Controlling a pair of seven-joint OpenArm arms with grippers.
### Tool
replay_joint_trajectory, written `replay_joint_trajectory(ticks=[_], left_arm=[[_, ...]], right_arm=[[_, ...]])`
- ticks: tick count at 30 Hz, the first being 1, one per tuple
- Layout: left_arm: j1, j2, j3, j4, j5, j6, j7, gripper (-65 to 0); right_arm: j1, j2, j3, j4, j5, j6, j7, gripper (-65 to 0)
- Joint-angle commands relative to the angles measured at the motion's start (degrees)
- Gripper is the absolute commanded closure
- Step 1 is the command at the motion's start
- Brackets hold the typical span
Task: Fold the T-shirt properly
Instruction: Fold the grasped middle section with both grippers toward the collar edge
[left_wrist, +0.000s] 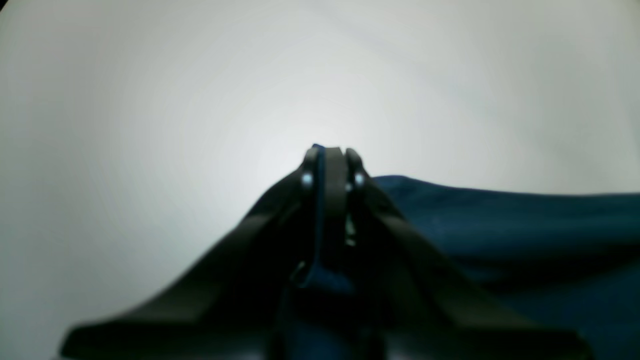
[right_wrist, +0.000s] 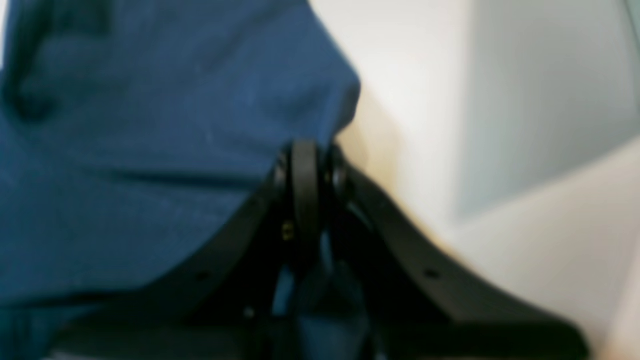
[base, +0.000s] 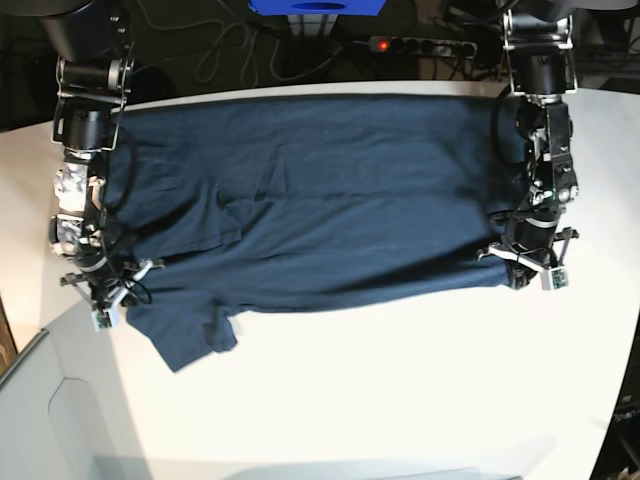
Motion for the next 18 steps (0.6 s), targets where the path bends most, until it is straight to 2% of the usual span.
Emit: replay_joint_trajectory(ticks=[1,9,15,18], left_arm=[[-0.4,-0.8,-0.6,2.3,-0.3,0.2,-1.7,0.0],[6.4,-0.5,-5.6,10.6,-0.4,-0.1,-0.1,0.0],[11.0,2.3,-8.4,16.0,-0.4,-0.2,-0.1,0.0],[13.5,3.3,-8.9,17.8,-0.4,-0.2,-0.1,0.0]], right_arm=[[1.3,0.7,0.6,3.7,0.8,0.3,1.4,0.0],[-8.6,0.7,0.6,18.9,0.9,0.4,-1.1,0.0],[-16.1,0.7,0.8,28.4,0.9,0.4,-1.1,0.0],[-19.4,0.0,3.6,31.3,0.9,0.4,-1.1,0.0]])
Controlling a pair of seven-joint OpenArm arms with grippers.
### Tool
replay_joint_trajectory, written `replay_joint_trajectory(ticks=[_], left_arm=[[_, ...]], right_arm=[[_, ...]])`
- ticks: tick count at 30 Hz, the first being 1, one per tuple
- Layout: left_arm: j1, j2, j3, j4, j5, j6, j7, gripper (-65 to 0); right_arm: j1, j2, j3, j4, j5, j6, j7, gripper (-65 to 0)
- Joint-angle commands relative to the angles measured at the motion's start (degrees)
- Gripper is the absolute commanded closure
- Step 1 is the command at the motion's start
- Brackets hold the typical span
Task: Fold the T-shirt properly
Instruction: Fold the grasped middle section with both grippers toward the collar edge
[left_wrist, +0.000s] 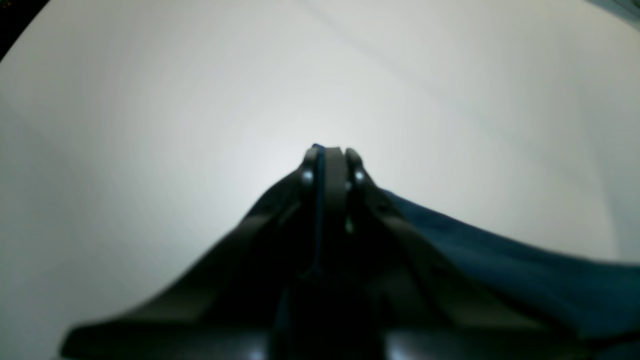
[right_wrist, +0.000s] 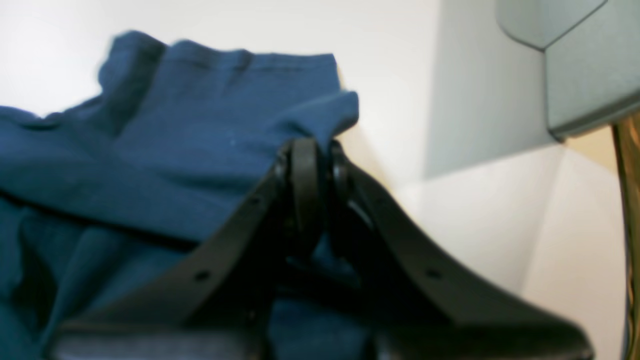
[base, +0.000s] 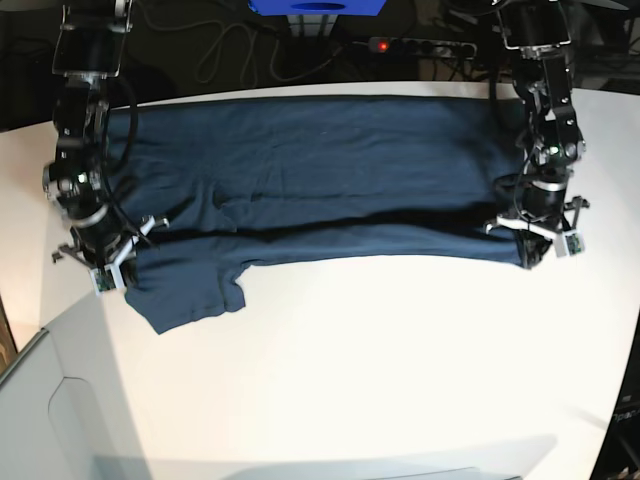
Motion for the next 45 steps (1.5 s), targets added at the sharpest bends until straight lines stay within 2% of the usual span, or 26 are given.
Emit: replay_joint_trajectory(ticks=[1,8,23,26,28,30,33,35,38,45], left_arm=[[0.5,-0.3,-0.8,1.2,0.0,0.2,-1.2,0.0],[4.2,3.0,-3.6,1.1,0.0,0.0,-1.6,0.0],[6.8,3.2,-3.4,0.9,0.0,0.0,-1.2,0.0],[6.8,3.2,-3.4,0.9,0.0,0.0,-1.1,0.0],[7.1,3.2,-3.4,1.0,0.0,0.0,-1.1,-0.1],[7.7,3.2,-3.3,1.4,0.0,0.0,-1.1,-4.9],[8.1,4.2,-3.6,1.5,0.0,0.0,-1.2,-14.6],[8.1,4.4,-3.7,2.0,0.0,0.1,-1.2,-20.5],[8.2,4.8,-4.9,2.3,0.0,0.1,-1.2,-25.4],[7.5,4.8,-5.6,2.2,0.0,0.1,-1.5,-25.6]], right_arm=[[-0.1,0.2,1.2,1.5,0.0,0.3,1.0,0.0],[-5.2,-0.3,4.2,4.0,0.0,0.4,1.0,-0.1],[-8.4,-0.5,4.1,3.0,0.0,0.4,0.9,-0.3],[-8.5,-0.4,3.9,3.1,0.0,0.4,0.8,-6.0],[-8.6,-0.5,4.0,3.5,0.0,0.4,-0.2,-14.4],[-8.6,-0.5,4.2,4.2,0.0,0.4,-1.9,-22.5],[-8.6,-0.6,4.2,5.9,0.0,0.4,-2.4,-30.0],[-8.7,-0.6,4.2,7.3,0.0,0.4,-2.7,-30.8],[-9.5,-0.6,4.2,9.1,0.0,0.4,-2.7,-30.6],[-9.8,-0.7,3.9,10.4,0.0,0.4,-2.8,-30.6]])
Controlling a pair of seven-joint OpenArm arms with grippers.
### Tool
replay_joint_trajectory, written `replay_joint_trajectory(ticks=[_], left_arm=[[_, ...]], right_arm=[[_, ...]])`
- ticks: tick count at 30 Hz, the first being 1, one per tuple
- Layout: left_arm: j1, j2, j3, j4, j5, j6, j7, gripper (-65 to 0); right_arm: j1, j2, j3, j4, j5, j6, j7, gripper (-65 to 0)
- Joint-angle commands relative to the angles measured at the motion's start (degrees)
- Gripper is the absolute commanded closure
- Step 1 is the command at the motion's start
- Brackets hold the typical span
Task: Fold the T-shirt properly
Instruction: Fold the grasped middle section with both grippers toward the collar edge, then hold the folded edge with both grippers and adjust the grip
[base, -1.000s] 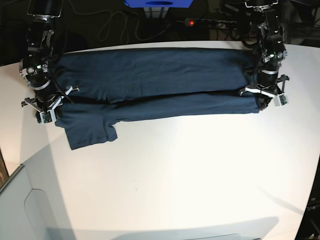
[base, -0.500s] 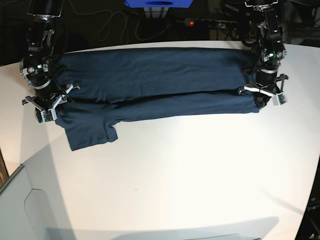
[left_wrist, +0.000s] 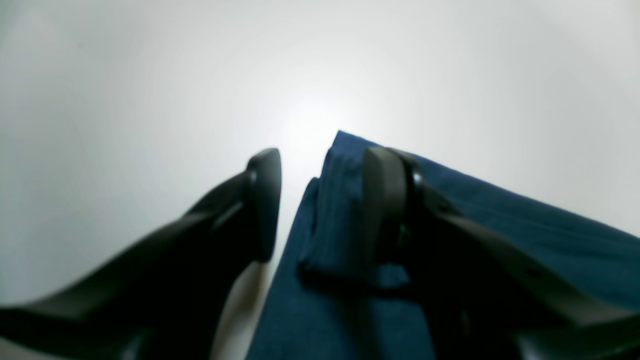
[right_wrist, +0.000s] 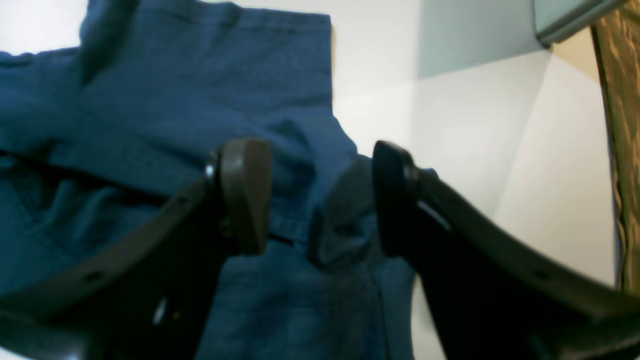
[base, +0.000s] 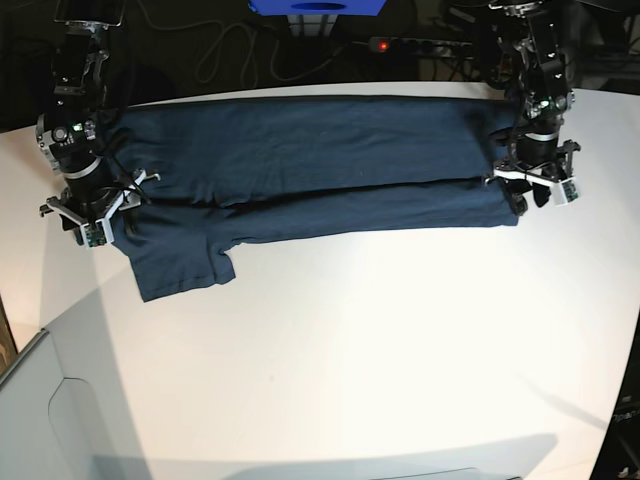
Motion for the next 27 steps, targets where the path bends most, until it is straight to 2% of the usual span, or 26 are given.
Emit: replay_joint_trajectory(ticks=[1,7,27], left_arm=[[-0.5,-0.7,-0.2,1.0,-0.2,-0.1,-1.4,-25.6],[-3.2,-0.7,0.4,-0.1,0.2,-0.1,-1.1,-25.6],[-4.7,-0.6,0.5,-4.1,-0.1,-0.2,-1.1,-25.6]], right_arm=[[0.6,0.6,0.3,0.9,0.3,0.4,1.1,-30.6],[0.6,0.6,0.3,0.9,0.3,0.4,1.1,-30.6],[0.6,0.6,0.3,0.7,0.3,0.4,1.1,-30.6]])
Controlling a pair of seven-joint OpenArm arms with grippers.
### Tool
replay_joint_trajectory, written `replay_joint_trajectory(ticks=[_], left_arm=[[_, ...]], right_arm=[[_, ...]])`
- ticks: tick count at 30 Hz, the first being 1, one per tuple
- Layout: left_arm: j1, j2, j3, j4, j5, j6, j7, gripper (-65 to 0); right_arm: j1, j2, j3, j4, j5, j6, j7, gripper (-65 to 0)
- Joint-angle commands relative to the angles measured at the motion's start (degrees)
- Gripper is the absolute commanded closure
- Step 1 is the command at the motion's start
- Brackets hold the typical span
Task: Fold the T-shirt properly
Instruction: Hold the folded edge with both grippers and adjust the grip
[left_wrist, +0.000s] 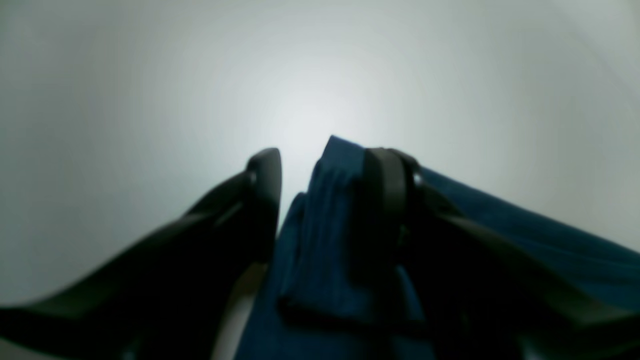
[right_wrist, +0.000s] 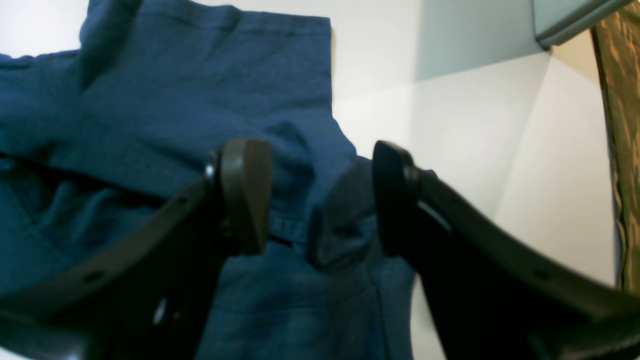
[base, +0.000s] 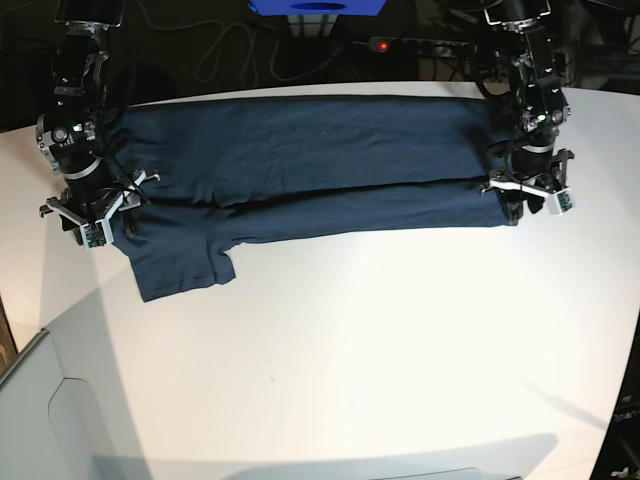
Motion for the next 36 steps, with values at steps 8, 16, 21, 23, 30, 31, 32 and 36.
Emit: replay_joint_trajectory(ticks=[8,16,21,23,30,31,32,36], left_arm=[[-0.2,-0.6,-0.2,1.3,-0.3,-0.2,-1.5,-25.5],[-0.2,-0.6,-0.2,1.3,-0.4,-0.2,-1.5,-15.3],[0.0,-0.4,-0.2,2.5,-0.4,-0.2,-1.5,-14.7],[0.0,0.3,-0.2,3.0,-0.4,-0.3,-1.5,-14.6],[0.0,0.5,-0.2,3.2,-0.3,-0.3,-1.5,0.0],[0.0,0.5,-0.2,3.1,-0.2,-0.3,-1.5,0.0],[0.0,0.5,-0.2,2.9,-0.2,-0.3,-1.5,0.0],[0.0,0.5,-0.2,2.9,-0.3,-0.3,-1.5,0.0]], right_arm=[[0.5,0.6,0.5,0.8,0.3,0.4,0.0,-30.6],[0.5,0.6,0.5,0.8,0.3,0.4,-0.3,-30.6],[0.5,0.6,0.5,0.8,0.3,0.4,-0.3,-30.6],[0.5,0.6,0.5,0.8,0.3,0.4,-0.3,-30.6],[0.5,0.6,0.5,0.8,0.3,0.4,-0.3,-30.6],[0.5,0.6,0.5,0.8,0.3,0.4,-0.3,-30.6],[0.5,0.6,0.5,0.8,0.3,0.4,-0.3,-30.6],[0.1,0.6,0.5,0.8,0.3,0.4,-0.3,-30.6]])
